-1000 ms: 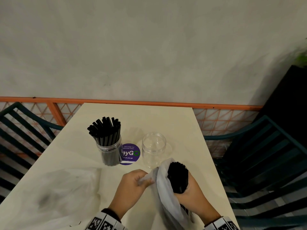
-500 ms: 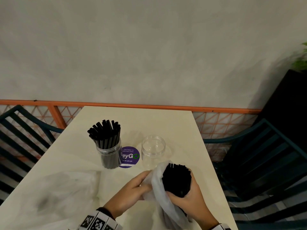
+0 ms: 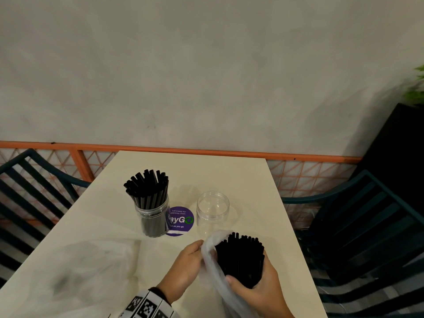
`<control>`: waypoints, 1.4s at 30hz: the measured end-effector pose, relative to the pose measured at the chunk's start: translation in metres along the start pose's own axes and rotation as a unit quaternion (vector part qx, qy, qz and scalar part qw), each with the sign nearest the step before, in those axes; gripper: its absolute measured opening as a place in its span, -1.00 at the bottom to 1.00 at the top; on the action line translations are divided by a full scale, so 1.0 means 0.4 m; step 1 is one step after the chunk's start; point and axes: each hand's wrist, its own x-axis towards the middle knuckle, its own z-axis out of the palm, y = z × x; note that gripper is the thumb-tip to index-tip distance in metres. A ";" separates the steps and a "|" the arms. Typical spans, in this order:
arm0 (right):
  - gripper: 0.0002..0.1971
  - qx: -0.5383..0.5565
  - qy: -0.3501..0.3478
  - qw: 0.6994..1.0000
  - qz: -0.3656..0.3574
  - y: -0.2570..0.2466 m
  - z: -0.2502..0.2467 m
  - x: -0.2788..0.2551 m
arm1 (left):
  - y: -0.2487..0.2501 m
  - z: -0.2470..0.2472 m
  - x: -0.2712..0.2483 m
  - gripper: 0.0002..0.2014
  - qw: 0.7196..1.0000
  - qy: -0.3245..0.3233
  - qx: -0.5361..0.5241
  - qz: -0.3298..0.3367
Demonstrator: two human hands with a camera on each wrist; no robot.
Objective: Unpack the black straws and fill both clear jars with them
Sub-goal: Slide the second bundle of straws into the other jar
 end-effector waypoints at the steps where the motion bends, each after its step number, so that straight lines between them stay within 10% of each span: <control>1: -0.36 0.006 -0.009 1.000 0.001 -0.001 0.000 0.000 | 0.003 -0.005 -0.002 -0.79 1.000 -0.020 -0.010 -0.004; 9: -0.38 0.034 -0.080 0.996 0.011 -0.042 -0.003 -0.004 | 0.030 -0.040 -0.019 -0.67 0.988 -0.147 -0.024 0.030; 16: -0.32 -0.004 -0.036 0.999 -0.016 0.012 0.003 0.004 | 0.027 -0.021 -0.010 -0.67 0.975 0.010 0.137 0.175; 25: -0.30 -0.097 0.006 0.992 -0.085 0.022 0.013 0.007 | -0.006 -0.007 0.007 -0.43 0.989 -0.036 -0.130 0.056; 27: -0.24 -0.113 0.004 0.991 -0.069 0.042 0.013 0.005 | -0.008 0.006 0.011 -0.66 0.984 -0.027 -0.172 0.031; 36: 0.12 -0.172 -0.102 0.979 0.034 0.012 -0.039 -0.023 | -0.021 0.007 0.009 -0.82 0.993 0.018 -0.118 0.002; 39: 0.29 -0.210 -0.210 0.950 0.101 0.233 -0.120 -0.044 | -0.023 -0.015 0.011 -0.81 0.996 0.016 -0.065 0.050; 42: 0.30 -0.094 -0.076 0.986 0.117 0.413 -0.126 -0.029 | -0.029 -0.032 0.012 -0.68 0.995 0.019 -0.059 0.072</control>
